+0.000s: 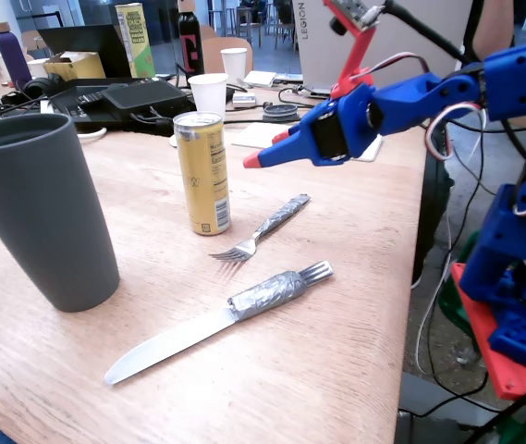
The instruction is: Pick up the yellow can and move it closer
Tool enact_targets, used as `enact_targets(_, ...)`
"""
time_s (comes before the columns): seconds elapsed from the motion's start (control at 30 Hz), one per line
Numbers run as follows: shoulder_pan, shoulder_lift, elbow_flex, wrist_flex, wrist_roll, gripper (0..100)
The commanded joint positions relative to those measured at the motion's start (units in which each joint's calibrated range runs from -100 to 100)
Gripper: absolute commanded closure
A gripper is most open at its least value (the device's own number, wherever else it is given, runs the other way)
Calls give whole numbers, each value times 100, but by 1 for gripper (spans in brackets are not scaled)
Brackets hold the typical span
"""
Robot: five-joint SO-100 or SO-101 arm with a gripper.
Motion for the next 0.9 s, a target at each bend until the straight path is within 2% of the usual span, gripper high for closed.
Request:
enact_targets(0.0, 15, 9, -173, -111, 15, 74)
enact_targets(0.17, -86, 17, -164, -111, 73, 71)
enact_targets(0.43, 49, 532, -22, -210, 10, 32)
enact_targets(0.53, 49, 549, -22, -218, 5, 26)
enact_targets(0.63, 252, 1115, -79, -317, 5, 26)
enact_targets(0.77, 269, 2144, -69, -2410, 5, 26)
enact_targets(0.87, 252, 2968, -145, -3305, 5, 26)
